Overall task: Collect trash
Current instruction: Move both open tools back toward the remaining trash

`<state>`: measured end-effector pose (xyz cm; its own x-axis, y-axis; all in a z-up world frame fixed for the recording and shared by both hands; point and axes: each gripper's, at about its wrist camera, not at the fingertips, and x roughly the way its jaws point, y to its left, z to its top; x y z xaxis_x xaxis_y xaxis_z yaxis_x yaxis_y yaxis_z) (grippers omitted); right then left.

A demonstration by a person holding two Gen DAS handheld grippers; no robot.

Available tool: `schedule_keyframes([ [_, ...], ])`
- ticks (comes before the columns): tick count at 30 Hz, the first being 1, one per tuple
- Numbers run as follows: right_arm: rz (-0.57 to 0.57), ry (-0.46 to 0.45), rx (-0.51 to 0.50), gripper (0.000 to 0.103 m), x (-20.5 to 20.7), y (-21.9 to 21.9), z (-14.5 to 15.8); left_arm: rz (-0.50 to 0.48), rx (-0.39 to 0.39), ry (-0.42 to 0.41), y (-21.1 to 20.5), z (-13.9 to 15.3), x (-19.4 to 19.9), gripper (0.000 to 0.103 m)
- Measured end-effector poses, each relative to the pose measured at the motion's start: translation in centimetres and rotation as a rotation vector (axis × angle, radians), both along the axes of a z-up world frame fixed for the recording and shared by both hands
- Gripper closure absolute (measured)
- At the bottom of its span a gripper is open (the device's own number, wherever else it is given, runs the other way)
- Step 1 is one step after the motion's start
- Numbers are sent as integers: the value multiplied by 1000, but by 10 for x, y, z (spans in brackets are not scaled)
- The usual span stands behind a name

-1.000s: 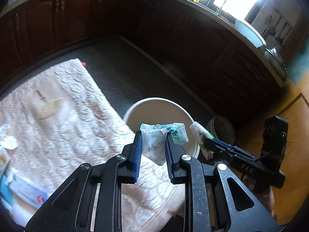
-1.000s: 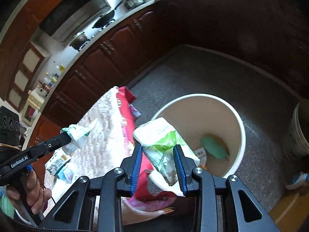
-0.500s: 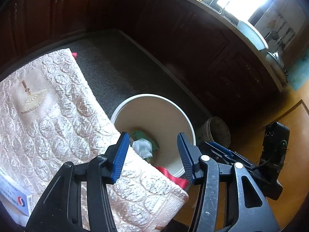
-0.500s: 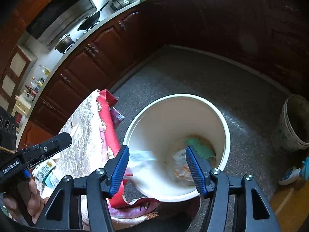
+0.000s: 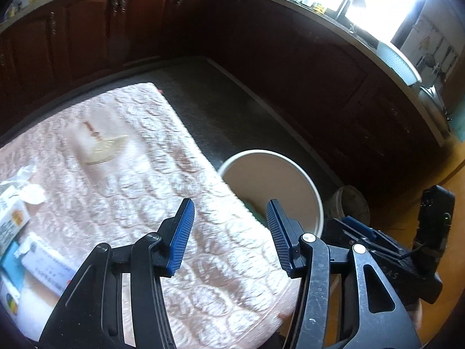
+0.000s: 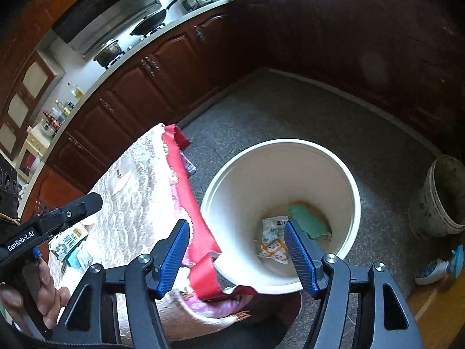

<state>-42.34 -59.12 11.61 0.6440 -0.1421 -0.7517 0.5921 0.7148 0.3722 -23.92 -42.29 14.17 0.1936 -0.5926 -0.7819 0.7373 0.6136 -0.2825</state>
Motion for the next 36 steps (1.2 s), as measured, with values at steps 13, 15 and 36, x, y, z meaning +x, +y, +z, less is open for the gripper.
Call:
schedule_keyframes([
  [13,107,-42,-63,33,32,55,32,114,18,-133,66,24,2,53],
  [15,124,-49,-71,33,36,64,36,135,17,-142,77,26,3,53],
  [36,298,-70,-121,26,86,158,51,301,16,-237,181,40,12,44],
])
